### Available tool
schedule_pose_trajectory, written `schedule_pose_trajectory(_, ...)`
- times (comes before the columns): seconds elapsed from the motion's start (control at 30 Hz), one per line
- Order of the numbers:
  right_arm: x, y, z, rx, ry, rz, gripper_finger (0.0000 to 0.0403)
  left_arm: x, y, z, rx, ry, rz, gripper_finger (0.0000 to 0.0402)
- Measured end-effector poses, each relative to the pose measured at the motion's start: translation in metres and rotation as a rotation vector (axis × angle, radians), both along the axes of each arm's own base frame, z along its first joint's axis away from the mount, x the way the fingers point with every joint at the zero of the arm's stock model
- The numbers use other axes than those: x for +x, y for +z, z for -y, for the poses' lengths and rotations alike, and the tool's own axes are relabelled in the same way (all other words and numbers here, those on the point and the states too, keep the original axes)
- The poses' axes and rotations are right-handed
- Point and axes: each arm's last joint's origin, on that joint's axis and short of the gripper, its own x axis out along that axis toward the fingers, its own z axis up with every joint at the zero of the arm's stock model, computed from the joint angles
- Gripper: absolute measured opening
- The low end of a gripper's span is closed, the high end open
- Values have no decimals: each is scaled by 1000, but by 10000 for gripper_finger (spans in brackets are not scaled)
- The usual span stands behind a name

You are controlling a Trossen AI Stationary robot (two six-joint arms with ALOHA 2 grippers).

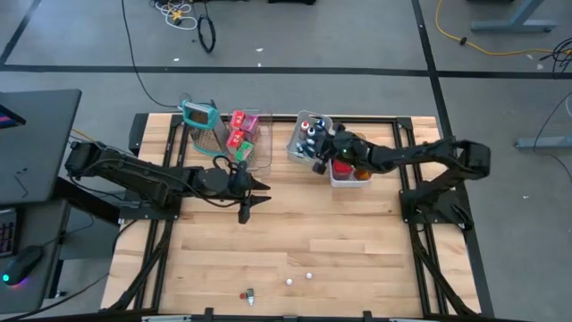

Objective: Pick & Place Kitchen Items
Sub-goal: Put the small red food coloring bottle into the gray bin, then put the top small orange food coloring bottle into the gray bin

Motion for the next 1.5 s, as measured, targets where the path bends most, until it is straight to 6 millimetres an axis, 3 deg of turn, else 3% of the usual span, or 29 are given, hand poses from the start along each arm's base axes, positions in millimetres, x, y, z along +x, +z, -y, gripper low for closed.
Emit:
schedule_pose_trajectory(0.3,11,-37,23,61,-34,11,135,0,1,0,0,3,7,153)
schedule_pose_trajectory(0.63,18,-27,20,20,-13,118,217,0,1,-1,1,4,7,153)
schedule_pose_trajectory(0.8,22,-16,-3,9,67,141,222,0,1,0,-1,-2,6,153)
schedule_pose_trajectory(1.1,21,11,-65,48,379,143,208,0,1,0,3,-4,5,153)
schedule_pose_trajectory(1.3,17,4,-102,159,549,45,208,0,1,0,1,-3,6,153)
schedule_pose_trajectory(1.5,11,-5,-136,268,600,-38,208,0,1,0,0,-2,6,153)
